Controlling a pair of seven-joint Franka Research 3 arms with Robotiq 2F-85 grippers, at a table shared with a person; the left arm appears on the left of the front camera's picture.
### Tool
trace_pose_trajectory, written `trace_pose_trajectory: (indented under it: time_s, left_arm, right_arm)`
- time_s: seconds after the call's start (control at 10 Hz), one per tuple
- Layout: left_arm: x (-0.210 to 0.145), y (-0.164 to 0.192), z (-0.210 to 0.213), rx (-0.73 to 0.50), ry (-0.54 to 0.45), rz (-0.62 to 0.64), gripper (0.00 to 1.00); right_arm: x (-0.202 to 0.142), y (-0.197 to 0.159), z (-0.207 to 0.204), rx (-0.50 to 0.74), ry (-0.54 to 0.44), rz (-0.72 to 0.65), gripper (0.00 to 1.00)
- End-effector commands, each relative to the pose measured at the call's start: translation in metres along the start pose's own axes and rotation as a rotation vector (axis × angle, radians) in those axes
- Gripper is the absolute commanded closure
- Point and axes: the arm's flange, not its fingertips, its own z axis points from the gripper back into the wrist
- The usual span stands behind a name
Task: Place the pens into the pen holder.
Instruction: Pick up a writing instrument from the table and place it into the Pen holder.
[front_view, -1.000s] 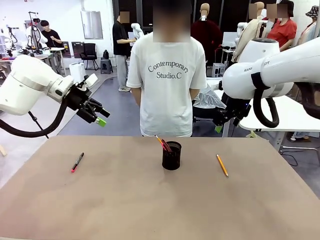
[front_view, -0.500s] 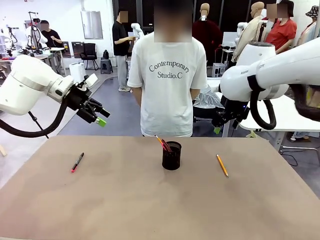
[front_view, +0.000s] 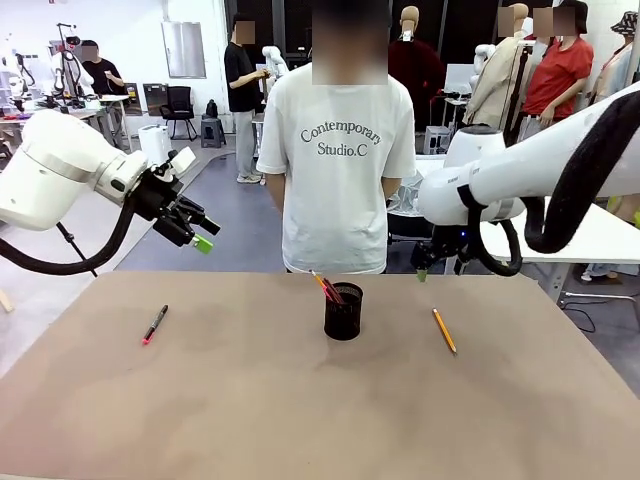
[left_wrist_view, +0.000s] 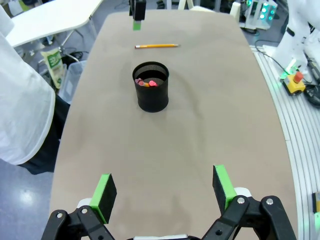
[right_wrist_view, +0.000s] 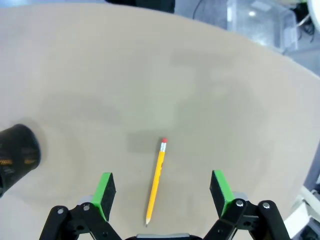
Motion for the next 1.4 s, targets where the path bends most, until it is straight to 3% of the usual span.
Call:
trace_pose_trajectory:
  time_s: [0.0, 0.6, 0.7, 1.3]
  left_arm:
    - [0.001, 0.000, 0.001, 0.005, -0.007, 0.003, 0.00]
    - [0.001, 0.000, 0.001, 0.005, -0.007, 0.003, 0.00]
    - [0.001, 0.000, 0.001, 0.005, -0.007, 0.003, 0.00]
    - [0.001, 0.000, 0.001, 0.005, -0.007, 0.003, 0.00]
  right_arm:
    - [0.008, 0.008, -0.019, -0.043, 0.061, -0.068, 0.00]
    - [-0.045, -0.002, -0.051, 0.000, 0.176, -0.151, 0.00]
    - [-0.025, 0.002, -0.054, -0.017, 0.154, -0.107, 0.00]
    - [-0.020, -0.002, -0.075, 0.032, 0.173, -0.159, 0.00]
